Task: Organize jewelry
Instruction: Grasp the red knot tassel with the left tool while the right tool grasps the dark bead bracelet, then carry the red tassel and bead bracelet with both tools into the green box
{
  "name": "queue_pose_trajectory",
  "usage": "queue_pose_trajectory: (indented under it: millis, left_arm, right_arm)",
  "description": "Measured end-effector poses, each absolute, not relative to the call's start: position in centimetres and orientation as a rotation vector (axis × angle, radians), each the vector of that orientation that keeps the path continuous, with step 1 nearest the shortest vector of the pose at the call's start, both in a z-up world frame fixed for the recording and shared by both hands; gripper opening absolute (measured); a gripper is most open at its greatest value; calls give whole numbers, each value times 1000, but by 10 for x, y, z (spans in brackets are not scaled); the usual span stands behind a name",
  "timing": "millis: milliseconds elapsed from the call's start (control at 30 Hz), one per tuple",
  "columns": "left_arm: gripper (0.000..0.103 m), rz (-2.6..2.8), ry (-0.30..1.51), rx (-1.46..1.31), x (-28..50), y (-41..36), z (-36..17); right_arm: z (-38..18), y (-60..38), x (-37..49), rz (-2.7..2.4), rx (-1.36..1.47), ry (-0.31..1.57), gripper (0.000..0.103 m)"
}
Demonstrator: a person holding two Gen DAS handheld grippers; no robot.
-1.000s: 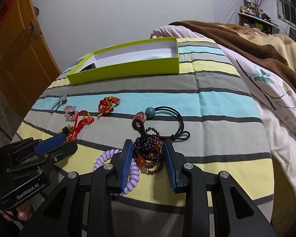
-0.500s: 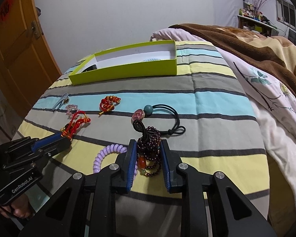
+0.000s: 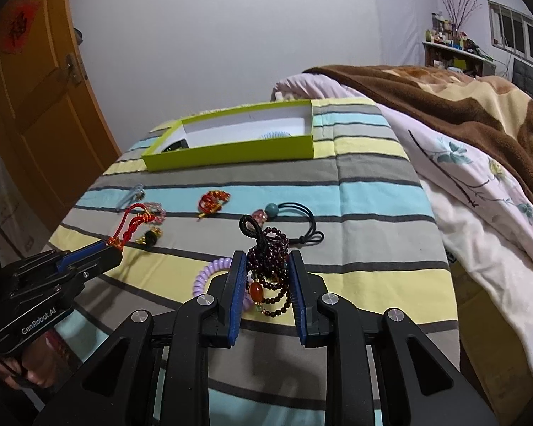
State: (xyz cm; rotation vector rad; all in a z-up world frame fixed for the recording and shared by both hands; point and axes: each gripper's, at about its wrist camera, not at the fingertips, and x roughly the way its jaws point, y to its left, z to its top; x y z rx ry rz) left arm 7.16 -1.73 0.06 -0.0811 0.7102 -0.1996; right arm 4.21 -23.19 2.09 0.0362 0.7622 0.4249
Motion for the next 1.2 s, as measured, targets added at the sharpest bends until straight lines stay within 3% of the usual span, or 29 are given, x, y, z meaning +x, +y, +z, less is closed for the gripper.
queue_pose_trajectory:
  millis: [567,1200]
  left_arm:
    - [15,-140,659,-72,77,0,21]
    - [15,-92,608,-26,167,34,48]
  right_arm:
    - [39,-214,47,462,3,714,24]
    - [63,-185,143,476,-72,667,24]
